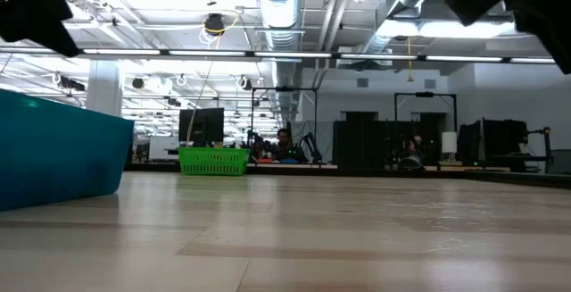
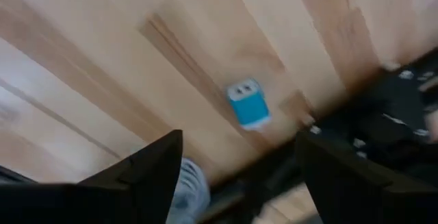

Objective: Pick & Place Office items
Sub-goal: Put the light blue charger adapter into the blue bin

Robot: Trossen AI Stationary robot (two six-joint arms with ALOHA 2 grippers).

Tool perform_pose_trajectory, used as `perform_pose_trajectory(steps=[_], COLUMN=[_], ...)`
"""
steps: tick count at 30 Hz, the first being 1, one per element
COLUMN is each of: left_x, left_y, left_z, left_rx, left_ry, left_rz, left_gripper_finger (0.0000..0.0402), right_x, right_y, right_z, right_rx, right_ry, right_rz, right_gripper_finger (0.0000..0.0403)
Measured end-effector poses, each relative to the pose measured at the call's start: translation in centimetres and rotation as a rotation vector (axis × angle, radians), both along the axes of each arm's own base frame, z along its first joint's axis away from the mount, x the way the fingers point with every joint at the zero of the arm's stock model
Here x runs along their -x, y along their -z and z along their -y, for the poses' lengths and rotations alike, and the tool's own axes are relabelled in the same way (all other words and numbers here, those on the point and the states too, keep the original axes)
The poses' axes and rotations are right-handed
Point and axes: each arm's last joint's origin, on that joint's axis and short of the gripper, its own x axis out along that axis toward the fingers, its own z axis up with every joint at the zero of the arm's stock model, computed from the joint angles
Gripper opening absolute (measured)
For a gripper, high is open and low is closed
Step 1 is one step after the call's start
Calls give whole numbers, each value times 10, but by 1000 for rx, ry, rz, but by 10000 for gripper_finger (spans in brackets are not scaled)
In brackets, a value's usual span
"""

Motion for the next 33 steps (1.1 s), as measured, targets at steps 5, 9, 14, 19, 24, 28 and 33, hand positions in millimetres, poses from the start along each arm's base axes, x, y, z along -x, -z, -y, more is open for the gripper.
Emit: perform_pose_trajectory(steps=[5, 9, 14, 19, 24, 28, 33], left_x=[-5, -9, -12, -12, -13, -13, -13], left_y=[-5, -9, -12, -12, -13, -13, -13], left_z=[-4, -1, 1, 1, 2, 2, 2], left_rx=[-15, -15, -11, -13, -9, -9, -8], left_ry=[21, 47, 57, 53, 51, 51, 51], left_rz=[30, 77, 119, 125, 133, 135, 136], left_gripper_finger=[243, 241, 241, 241, 241, 241, 241], right_x=[-13, -28, -39, -43, -38, -25, -13], right_y=[16, 37, 65, 83, 95, 105, 116], right_z=[20, 33, 30, 20, 18, 20, 17], right_rx=[-73, -117, -168, -185, -184, -207, -233], right_ry=[-91, -154, -265, -346, -354, -338, -336], right_rz=[-151, -239, -348, -392, -392, -442, -467], right_gripper_finger=[278, 278, 278, 278, 278, 278, 278])
